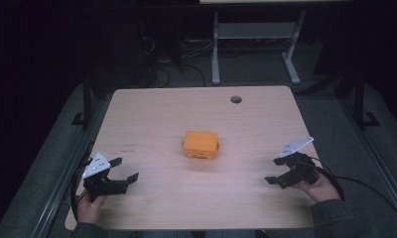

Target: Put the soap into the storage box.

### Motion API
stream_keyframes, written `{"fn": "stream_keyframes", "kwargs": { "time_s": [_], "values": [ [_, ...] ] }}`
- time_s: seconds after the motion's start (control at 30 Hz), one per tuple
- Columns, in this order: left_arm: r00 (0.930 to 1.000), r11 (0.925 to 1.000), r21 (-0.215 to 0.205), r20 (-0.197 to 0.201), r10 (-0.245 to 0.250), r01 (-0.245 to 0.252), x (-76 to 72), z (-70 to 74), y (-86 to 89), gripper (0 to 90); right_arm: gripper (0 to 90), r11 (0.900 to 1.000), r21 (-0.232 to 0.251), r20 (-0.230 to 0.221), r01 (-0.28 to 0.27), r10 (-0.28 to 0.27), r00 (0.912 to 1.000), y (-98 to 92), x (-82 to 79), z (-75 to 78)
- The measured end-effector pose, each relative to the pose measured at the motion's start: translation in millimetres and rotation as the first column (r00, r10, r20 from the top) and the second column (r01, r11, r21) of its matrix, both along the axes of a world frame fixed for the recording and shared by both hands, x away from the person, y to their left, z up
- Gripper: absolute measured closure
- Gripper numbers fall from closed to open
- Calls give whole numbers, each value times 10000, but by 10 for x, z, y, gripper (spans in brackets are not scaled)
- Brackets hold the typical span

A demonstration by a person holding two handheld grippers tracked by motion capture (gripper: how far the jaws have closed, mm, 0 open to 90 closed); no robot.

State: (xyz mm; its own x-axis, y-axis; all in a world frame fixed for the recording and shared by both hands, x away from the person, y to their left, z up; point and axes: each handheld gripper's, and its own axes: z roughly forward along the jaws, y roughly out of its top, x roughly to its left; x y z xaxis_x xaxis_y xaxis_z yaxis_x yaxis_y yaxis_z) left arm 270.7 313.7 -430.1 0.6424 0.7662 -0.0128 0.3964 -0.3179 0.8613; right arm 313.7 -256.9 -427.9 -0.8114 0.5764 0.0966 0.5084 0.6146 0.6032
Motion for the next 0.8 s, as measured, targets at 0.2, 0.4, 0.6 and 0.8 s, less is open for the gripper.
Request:
{"fn": "stream_keyframes", "kwargs": {
  "time_s": [0.2, 0.4, 0.6, 0.8],
  "values": [
    [10000, 10000, 19, 44, -7, 7, 5, -2, -8, 141, 201, 9998, 63, -48, 210, -210, 9998, -88, -90, -61],
    [10000, 9999, 89, -17, 46, -46, 9, -8, -15, 141, 201, 9988, 229, -20, 428, -428, 9991, -167, -204, -142],
    [10000, 9998, 185, -60, 29, -28, 10, -11, -27, 141, 199, 9977, 357, 13, 585, -585, 9983, -228, -301, -209],
    [10000, 9998, 218, -42, 38, -37, 9, -16, -70, 141, 197, 9954, 456, 146, 838, -845, 9963, -271, -421, -246]
  ]
}}
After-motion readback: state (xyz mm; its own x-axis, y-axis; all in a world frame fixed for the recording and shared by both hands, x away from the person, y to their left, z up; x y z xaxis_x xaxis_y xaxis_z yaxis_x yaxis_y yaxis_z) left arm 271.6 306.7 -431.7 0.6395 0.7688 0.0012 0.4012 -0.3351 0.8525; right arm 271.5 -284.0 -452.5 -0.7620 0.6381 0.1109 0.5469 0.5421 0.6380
